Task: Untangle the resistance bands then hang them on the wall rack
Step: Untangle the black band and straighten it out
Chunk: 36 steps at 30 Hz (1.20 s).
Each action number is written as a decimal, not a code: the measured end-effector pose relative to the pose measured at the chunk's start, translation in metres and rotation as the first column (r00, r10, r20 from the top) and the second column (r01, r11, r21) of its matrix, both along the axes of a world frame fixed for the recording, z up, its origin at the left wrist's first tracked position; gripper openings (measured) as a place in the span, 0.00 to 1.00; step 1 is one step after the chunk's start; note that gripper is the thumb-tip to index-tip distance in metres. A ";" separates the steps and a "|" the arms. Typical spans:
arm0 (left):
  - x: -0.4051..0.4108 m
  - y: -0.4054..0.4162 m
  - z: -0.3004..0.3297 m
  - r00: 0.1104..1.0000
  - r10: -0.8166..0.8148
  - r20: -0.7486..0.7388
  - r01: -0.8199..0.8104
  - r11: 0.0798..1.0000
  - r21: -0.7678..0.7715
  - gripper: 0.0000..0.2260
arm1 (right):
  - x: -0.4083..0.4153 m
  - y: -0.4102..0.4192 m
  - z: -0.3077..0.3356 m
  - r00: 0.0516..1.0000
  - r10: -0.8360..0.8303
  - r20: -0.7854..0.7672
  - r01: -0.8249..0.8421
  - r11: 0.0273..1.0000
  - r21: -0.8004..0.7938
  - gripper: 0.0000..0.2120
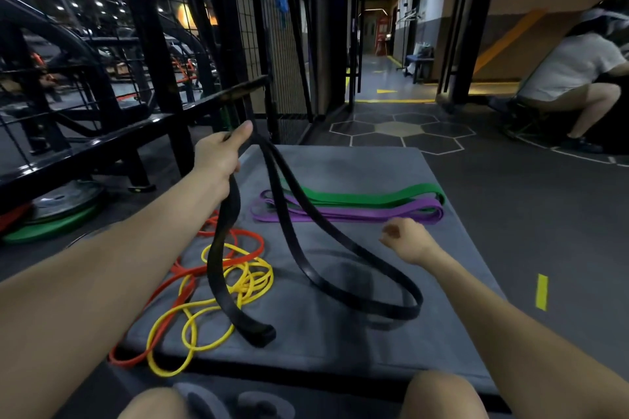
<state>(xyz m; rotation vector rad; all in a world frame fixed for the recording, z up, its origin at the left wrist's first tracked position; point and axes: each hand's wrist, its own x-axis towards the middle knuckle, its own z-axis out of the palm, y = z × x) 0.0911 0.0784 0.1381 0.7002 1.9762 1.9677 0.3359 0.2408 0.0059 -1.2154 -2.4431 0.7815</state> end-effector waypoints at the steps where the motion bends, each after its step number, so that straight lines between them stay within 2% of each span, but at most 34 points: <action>1: 0.003 0.001 0.004 1.000 -0.022 -0.015 0.022 1.000 -0.002 0.13 | -0.009 -0.005 0.012 0.997 0.025 -0.067 -0.023 0.999 0.031 0.14; 7: 0.018 0.006 0.029 0.989 -0.127 -0.079 0.134 0.987 0.085 0.11 | -0.080 -0.042 0.111 0.887 0.273 -0.372 -0.219 0.959 0.182 0.18; 9: 0.021 0.006 0.036 0.986 -0.153 -0.071 0.160 0.981 0.112 0.12 | -0.094 -0.051 0.132 0.840 0.345 -0.420 -0.289 0.938 0.192 0.17; 12: 0.021 0.004 0.044 0.982 -0.182 -0.050 0.187 0.974 0.128 0.23 | -0.103 -0.058 0.148 0.787 0.429 -0.443 -0.370 0.903 0.217 0.12; 14: 0.019 0.003 0.048 0.980 -0.194 -0.051 0.199 0.971 0.130 0.25 | -0.104 -0.059 0.153 0.781 0.448 -0.436 -0.377 0.894 0.242 0.10; 15: 0.020 0.001 0.050 0.976 -0.210 -0.048 0.215 0.968 0.130 0.22 | -0.103 -0.059 0.154 0.781 0.451 -0.432 -0.371 0.892 0.259 0.10; 17: 0.020 -0.002 0.054 0.967 -0.246 -0.061 0.252 0.959 0.128 0.08 | -0.102 -0.057 0.159 0.787 0.451 -0.421 -0.351 0.889 0.295 0.09; 18: 0.018 -0.003 0.056 0.963 -0.261 -0.061 0.267 0.954 0.134 0.08 | -0.101 -0.055 0.162 0.788 0.450 -0.420 -0.347 0.888 0.300 0.08; 24: 0.030 -0.004 0.078 0.927 -0.375 -0.014 0.371 0.911 0.181 0.10 | -0.091 -0.057 0.189 0.721 0.504 -0.476 -0.478 0.858 0.185 0.06; 26: 0.033 -0.003 0.085 0.909 -0.417 0.017 0.403 0.887 0.227 0.08 | -0.091 -0.058 0.193 0.718 0.509 -0.475 -0.502 0.851 0.153 0.06; 28: 0.037 -0.005 0.093 0.892 -0.449 0.048 0.422 0.866 0.268 0.10 | -0.089 -0.058 0.196 0.717 0.495 -0.490 -0.523 0.847 0.091 0.06; 32: 0.038 -0.013 0.101 0.880 -0.467 0.091 0.421 0.853 0.308 0.08 | -0.075 -0.056 0.198 0.675 0.409 -0.614 -0.583 0.806 -0.104 0.03; 36: 0.035 -0.015 0.094 0.858 -0.485 0.170 0.407 0.843 0.351 0.07 | -0.058 -0.049 0.210 0.612 0.280 -0.739 -0.588 0.786 -0.189 0.05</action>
